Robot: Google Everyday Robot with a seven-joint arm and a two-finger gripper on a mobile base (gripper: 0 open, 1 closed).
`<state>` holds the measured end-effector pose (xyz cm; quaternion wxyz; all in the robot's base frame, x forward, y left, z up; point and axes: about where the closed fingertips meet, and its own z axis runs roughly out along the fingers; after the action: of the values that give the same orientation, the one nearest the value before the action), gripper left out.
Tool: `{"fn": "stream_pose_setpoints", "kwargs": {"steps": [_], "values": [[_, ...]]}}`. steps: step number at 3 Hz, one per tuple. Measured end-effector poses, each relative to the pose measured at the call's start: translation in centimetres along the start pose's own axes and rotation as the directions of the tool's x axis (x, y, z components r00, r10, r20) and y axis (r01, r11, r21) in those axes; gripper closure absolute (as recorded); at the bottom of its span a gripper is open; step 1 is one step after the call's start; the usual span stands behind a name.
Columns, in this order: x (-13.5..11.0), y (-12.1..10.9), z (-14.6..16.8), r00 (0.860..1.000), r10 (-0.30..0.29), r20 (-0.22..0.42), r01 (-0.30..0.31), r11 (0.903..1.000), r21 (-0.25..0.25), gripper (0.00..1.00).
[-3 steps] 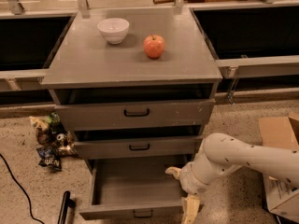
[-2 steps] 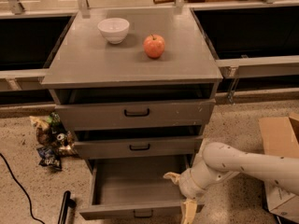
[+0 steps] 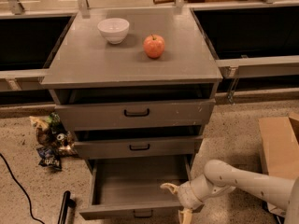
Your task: Close bottom drawer
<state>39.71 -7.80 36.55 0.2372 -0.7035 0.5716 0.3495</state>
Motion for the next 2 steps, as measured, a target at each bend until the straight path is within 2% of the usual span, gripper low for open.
{"fn": "stream_pose_setpoints", "kwargs": {"steps": [1,2], "values": [[2.1,0.2,2.2,0.999,0.006,0.05,-0.006,0.9999,-0.011,0.18],[4.2,0.5,4.1,0.996,0.028,0.089,-0.026,0.9993,-0.026,0.42]]}}
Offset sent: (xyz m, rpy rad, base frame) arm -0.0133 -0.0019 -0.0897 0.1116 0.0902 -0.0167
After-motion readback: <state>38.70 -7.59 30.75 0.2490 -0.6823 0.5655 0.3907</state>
